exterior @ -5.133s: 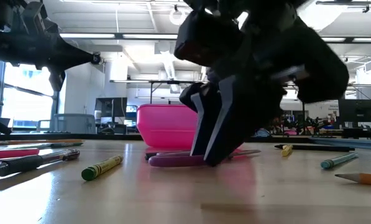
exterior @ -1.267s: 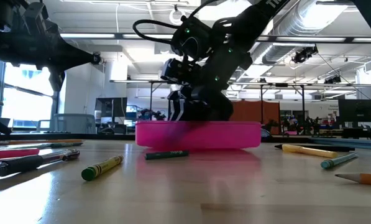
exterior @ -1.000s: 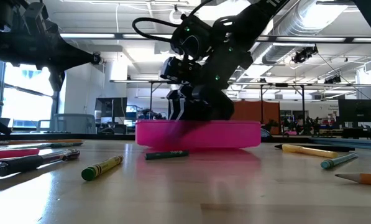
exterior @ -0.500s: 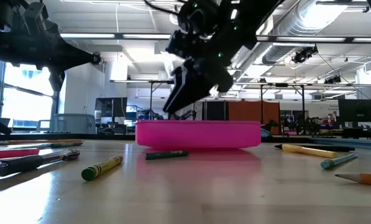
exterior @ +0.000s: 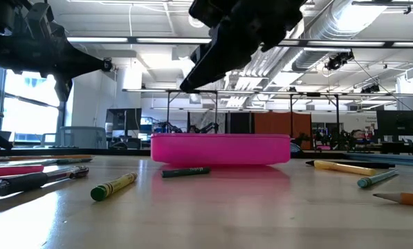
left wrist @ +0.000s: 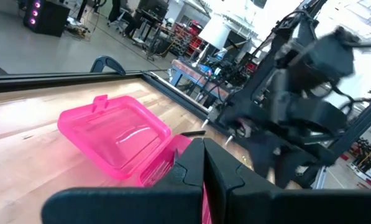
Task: Pick & place school supplies into a supply box
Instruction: Put the middle right dark green crayon into the pink supply box
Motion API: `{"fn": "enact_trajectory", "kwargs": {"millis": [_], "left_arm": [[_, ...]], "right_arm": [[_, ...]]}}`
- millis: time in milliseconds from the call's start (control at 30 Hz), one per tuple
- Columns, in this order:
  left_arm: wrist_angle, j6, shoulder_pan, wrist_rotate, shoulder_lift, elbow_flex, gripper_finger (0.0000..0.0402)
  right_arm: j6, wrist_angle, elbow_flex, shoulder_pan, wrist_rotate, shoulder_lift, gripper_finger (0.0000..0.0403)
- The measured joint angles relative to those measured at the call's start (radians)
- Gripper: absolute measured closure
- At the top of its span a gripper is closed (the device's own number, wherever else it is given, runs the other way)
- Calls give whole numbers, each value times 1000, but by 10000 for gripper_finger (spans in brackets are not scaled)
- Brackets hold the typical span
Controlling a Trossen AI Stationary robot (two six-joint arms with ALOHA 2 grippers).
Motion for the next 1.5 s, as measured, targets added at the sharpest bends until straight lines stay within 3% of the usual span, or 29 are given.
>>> {"fn": "enact_trajectory", "kwargs": {"millis": [400,667,1267,1500], "left_arm": [[3,-7,0,-17,0,0,369],[3,-8,0,-18,0,0,369],[3,-9,0,-18,0,0,369],[3,-18,0,-17,0,0,369]], "right_arm": [[1,20,0,146,113,50,272],[27,96,0,129,142,163,272],[27,158,0,75,73,226,272],[4,159,0,70,95,240,272]]}}
